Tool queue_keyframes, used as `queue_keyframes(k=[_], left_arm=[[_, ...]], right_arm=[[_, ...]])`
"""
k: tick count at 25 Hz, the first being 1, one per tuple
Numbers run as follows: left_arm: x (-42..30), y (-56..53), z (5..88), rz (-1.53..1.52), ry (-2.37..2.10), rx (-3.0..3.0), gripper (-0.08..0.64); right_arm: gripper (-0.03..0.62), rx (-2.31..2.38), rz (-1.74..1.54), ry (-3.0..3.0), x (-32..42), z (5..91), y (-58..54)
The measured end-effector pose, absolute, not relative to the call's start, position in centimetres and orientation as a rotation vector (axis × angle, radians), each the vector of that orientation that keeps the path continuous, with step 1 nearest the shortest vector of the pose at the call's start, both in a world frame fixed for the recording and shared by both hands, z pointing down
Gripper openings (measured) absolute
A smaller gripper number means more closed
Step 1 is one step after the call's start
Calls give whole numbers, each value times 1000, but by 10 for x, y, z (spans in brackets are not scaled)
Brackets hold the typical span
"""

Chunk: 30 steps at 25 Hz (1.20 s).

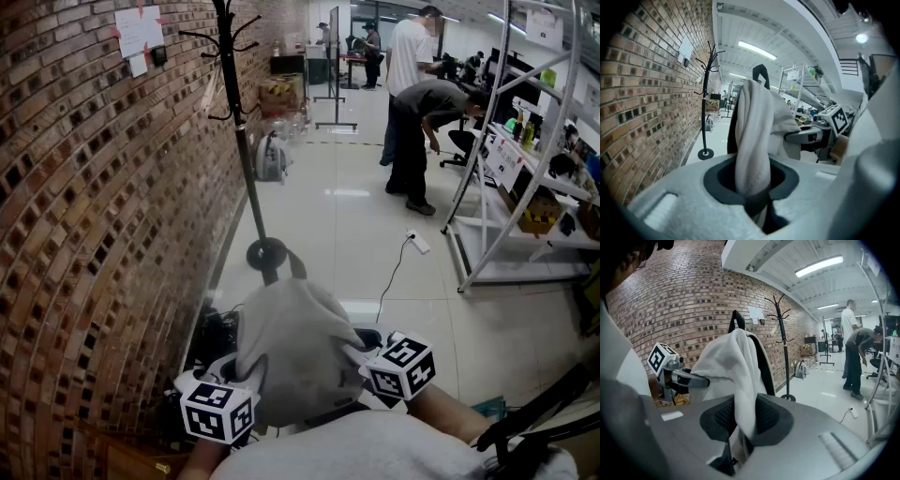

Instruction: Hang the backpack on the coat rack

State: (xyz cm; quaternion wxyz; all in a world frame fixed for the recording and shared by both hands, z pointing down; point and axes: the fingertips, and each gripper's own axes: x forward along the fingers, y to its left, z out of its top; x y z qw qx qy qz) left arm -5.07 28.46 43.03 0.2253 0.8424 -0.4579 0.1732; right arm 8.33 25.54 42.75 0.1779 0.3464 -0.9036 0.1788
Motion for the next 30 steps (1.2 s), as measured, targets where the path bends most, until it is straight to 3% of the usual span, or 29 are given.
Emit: queue_keyframes(k=[11,30], left_arm=[[-38,186,435,492,-1282,2310,70],[-32,-114,433,432,-1432,2213,70]], right_arm=[[58,975,575,-2564,96,437,161],[58,804,512,-2621,97,428,-151]])
